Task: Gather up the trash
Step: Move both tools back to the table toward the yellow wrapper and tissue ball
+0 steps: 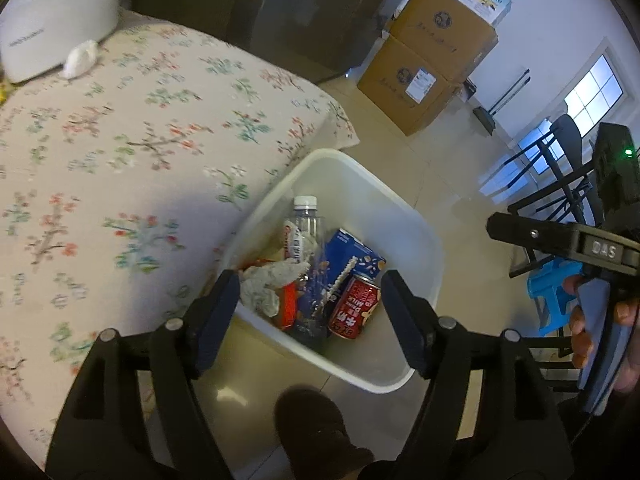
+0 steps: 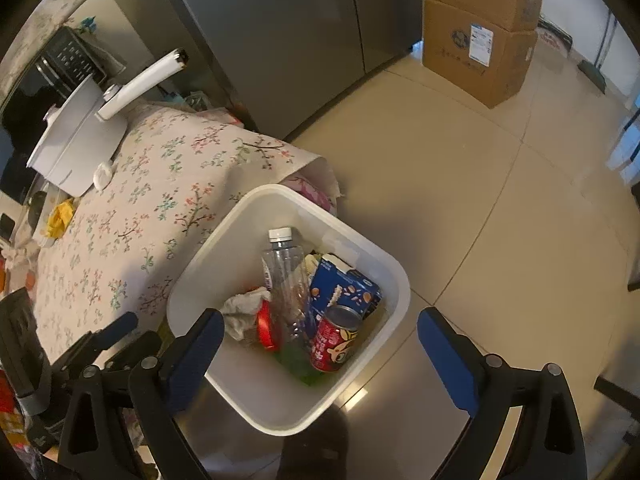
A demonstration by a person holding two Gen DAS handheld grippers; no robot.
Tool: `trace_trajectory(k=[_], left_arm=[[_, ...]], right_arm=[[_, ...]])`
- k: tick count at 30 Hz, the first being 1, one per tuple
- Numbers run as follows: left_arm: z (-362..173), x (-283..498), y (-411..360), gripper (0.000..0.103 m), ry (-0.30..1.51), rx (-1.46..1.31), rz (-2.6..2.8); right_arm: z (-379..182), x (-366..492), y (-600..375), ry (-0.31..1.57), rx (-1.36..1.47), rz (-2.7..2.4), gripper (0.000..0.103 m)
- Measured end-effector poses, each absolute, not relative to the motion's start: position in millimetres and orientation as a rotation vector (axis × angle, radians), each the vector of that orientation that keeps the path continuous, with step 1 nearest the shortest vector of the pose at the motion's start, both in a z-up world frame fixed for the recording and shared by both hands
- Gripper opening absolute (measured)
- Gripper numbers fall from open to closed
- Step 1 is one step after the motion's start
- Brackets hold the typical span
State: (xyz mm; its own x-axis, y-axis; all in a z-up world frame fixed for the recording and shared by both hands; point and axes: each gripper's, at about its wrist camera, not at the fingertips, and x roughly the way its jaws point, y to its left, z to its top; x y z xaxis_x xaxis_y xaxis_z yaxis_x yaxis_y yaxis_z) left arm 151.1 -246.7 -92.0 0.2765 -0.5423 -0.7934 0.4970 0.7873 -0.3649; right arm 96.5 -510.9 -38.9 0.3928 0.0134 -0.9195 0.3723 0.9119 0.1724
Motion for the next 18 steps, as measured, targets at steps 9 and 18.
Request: trace_trajectory(k=[9,18], left_arm=[[-59,159,-160,0.091,0.977,-0.031,-0.518],[-45,162,-47,0.093,0.918,-0.115,-0.281]], right_arm=[[-26,120,-466,1.115,0.327,-0.186,0.099],[-21,155,-387,1.061,0.213,-0.13,0.099]])
